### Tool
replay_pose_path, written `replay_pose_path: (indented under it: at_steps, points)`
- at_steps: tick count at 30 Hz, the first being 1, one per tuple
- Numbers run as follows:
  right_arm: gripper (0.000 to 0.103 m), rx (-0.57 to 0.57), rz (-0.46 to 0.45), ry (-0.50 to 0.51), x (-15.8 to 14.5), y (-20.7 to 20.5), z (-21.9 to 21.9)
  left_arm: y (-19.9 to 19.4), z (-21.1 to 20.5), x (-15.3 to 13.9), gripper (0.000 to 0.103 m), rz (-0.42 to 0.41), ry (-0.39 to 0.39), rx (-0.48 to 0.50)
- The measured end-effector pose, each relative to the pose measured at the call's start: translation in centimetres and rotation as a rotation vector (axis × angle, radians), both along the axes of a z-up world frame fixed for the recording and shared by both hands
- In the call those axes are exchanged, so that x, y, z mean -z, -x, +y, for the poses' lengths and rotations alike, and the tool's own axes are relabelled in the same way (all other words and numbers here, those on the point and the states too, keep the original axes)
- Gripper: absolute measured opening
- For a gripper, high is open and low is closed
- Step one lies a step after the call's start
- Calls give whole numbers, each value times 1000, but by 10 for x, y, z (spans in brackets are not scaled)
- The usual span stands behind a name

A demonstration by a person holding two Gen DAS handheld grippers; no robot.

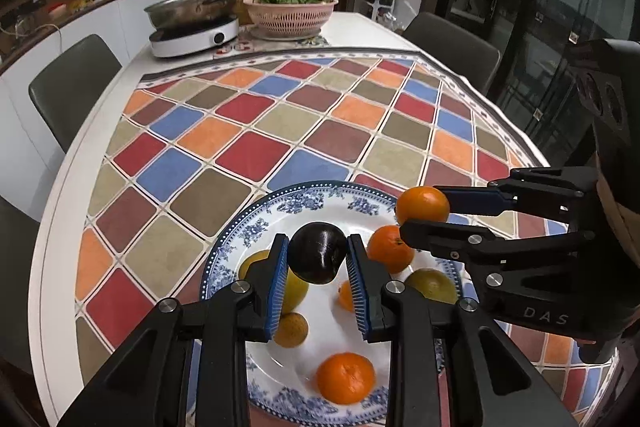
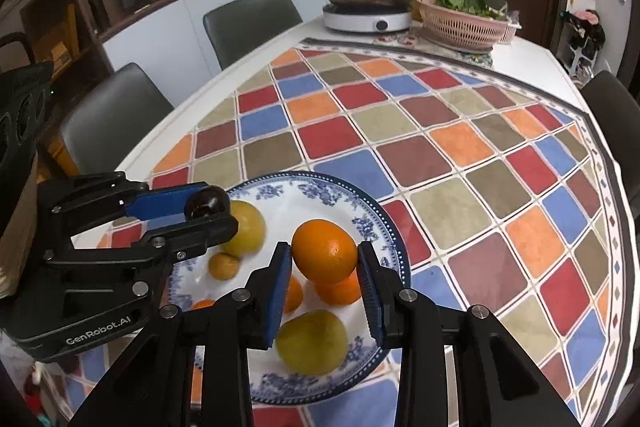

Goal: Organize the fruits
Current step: 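Carry the plum and orange onto the plate and open both tools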

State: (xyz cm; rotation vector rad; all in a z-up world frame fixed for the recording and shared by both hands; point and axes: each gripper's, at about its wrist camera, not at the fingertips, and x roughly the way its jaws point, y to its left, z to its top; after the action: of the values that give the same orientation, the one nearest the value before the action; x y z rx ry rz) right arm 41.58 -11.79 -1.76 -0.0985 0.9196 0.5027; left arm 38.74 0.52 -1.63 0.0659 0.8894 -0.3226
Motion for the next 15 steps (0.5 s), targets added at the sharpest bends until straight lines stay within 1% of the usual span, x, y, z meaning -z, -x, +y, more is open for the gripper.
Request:
replay_pose_path:
  at_steps: [3,7,9,10,11,12,13,15]
  points:
    - [34,-8,23,-12,7,-7,1,-6,-1,5,29,13,-13,7]
    - [35,-13,32,-23,12,-13,4,-9,0,8,30,14,-23,8]
    - [35,-12,35,-31,14,-15,4,-9,2,8,34,14,-21,3]
    - [35,-13,35,-33,14,-15,4,-8,3,8,38,10,-22,-2]
    - [35,-13,38,-38,15,-15,4,-6,4,7,40,4,-23,-2]
    - [37,-12,40,-42,15,-15,4,-6,4,6,40,1,-24,0]
    - [42,-10,41,-51,14,-15,3,-3,4,5,40,-5,-32,3]
    - [43,-4,30,-53,12,-12,1,4,5,2,40,-25,-53,-4]
